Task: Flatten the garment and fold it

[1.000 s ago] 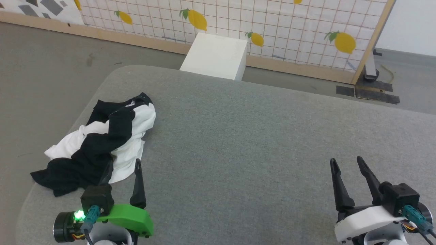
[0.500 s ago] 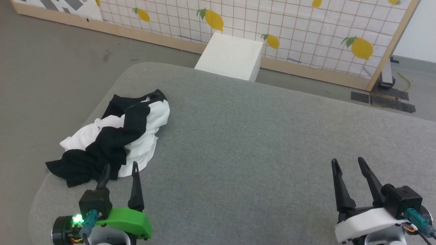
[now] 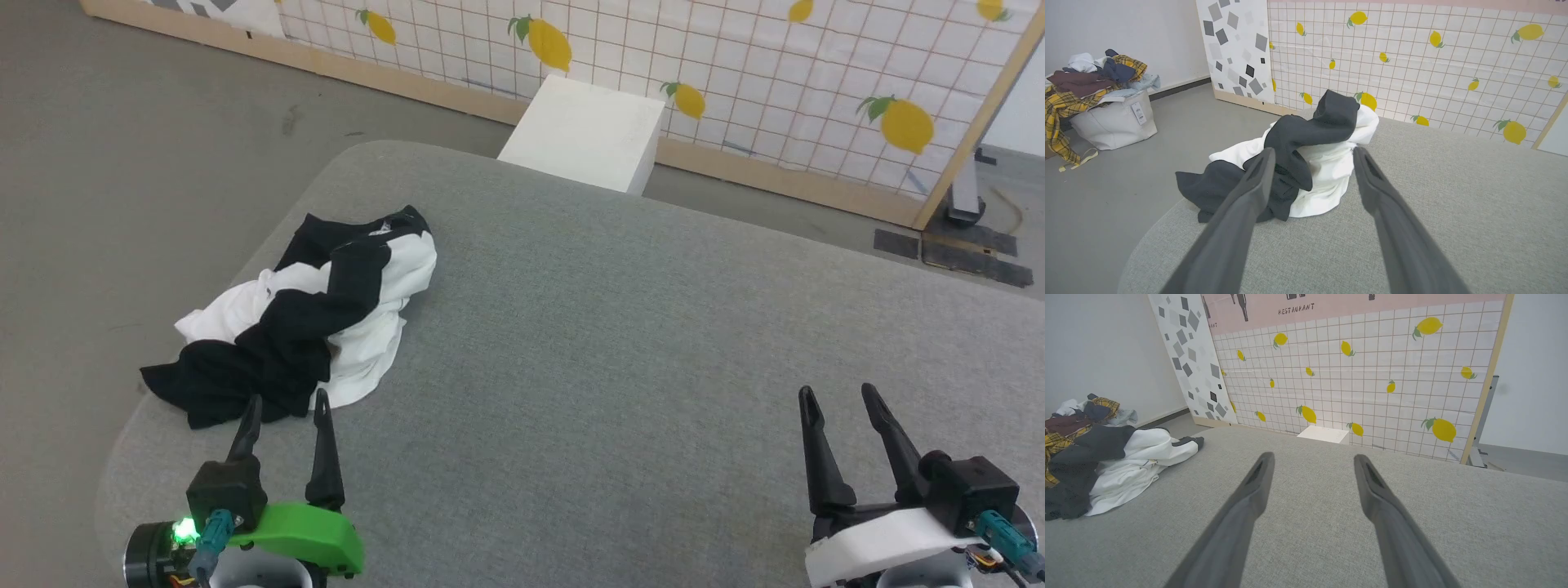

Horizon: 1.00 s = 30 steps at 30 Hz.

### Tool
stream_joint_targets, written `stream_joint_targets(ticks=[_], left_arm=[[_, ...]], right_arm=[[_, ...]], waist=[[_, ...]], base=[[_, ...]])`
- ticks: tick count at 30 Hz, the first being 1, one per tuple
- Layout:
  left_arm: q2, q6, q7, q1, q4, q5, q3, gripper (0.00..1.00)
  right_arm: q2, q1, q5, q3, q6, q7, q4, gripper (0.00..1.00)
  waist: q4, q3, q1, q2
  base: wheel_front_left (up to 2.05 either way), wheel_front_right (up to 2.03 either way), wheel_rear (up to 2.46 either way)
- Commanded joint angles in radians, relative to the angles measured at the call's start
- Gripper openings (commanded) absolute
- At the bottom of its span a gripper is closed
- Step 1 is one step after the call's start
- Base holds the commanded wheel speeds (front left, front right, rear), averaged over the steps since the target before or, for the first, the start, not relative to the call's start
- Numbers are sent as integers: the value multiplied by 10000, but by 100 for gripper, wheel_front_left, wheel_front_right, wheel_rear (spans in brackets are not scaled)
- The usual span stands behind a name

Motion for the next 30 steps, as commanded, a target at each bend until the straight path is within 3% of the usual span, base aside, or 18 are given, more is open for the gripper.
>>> stream_joint_targets(ticks=[1,17,30], left_arm=[[-42,59,-122,152,40,-88,21,100],[-49,141,-450,163,228,-250,-11,100],[-49,153,-456,126,308,-272,-31,100]], right_arm=[[-1,114,95,-19,-12,-141,50,100],[-1,153,286,-8,-13,-471,216,100],[-1,130,285,-20,-13,-477,251,100]], waist=[[86,15,0,0],[611,83,0,0],[600,94,0,0]], base=[[0,0,0],[0,0,0],[0,0,0]])
